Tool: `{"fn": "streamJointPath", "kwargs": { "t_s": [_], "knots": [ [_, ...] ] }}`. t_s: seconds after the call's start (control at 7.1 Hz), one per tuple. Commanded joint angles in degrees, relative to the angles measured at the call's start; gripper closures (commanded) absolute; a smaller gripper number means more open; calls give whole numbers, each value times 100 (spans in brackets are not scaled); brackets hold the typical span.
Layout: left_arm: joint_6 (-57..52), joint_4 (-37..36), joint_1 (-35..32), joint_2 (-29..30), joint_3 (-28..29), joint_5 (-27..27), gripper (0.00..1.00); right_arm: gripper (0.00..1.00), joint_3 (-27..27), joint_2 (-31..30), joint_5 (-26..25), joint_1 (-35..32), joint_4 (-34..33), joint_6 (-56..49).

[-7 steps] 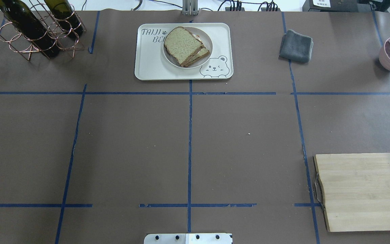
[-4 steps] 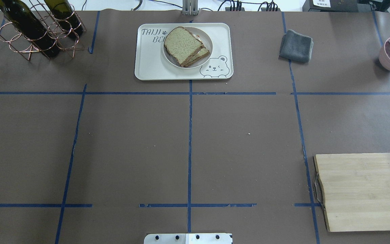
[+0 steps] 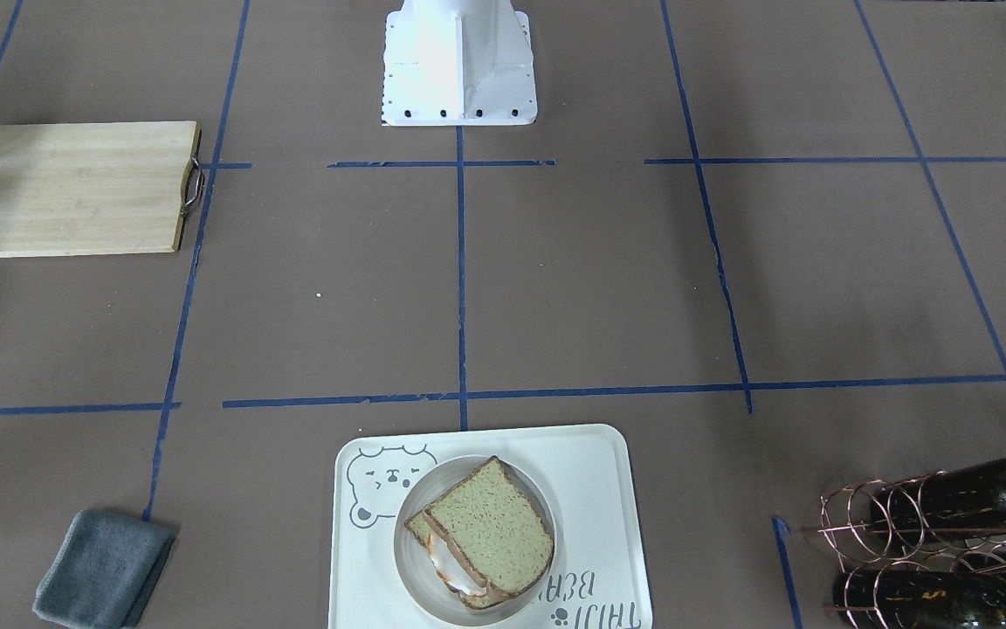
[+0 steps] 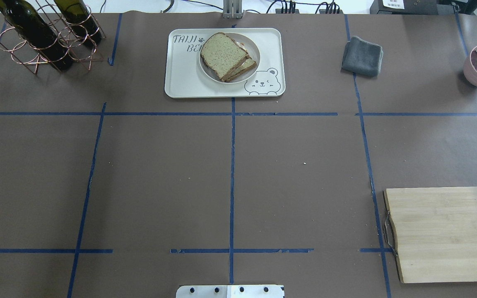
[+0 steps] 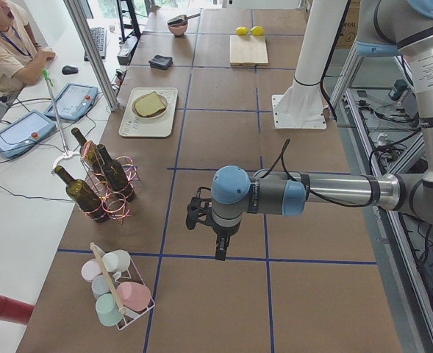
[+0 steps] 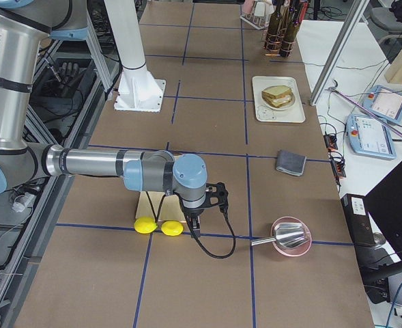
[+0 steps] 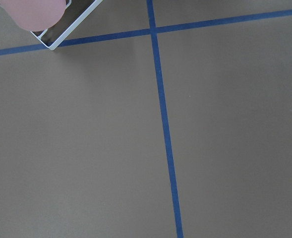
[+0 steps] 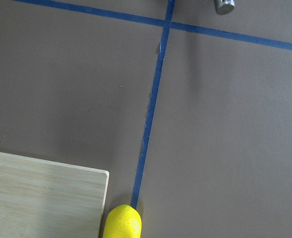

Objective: Make sandwich and place on tray

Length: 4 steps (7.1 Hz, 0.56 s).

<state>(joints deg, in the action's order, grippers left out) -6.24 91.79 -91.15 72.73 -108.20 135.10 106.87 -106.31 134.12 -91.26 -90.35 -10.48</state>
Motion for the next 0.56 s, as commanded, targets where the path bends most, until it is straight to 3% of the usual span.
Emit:
{"fn": "streamJointPath", "kwargs": {
  "t_s": [0.0,0.42],
  "knots": [
    [0,6,-8,-22,9,-2,0,0,27,14,9,-6,9,-68],
    [-9,15,1,31,-8,33,0,0,0,31,9,2,0,-51]
  ]
}}
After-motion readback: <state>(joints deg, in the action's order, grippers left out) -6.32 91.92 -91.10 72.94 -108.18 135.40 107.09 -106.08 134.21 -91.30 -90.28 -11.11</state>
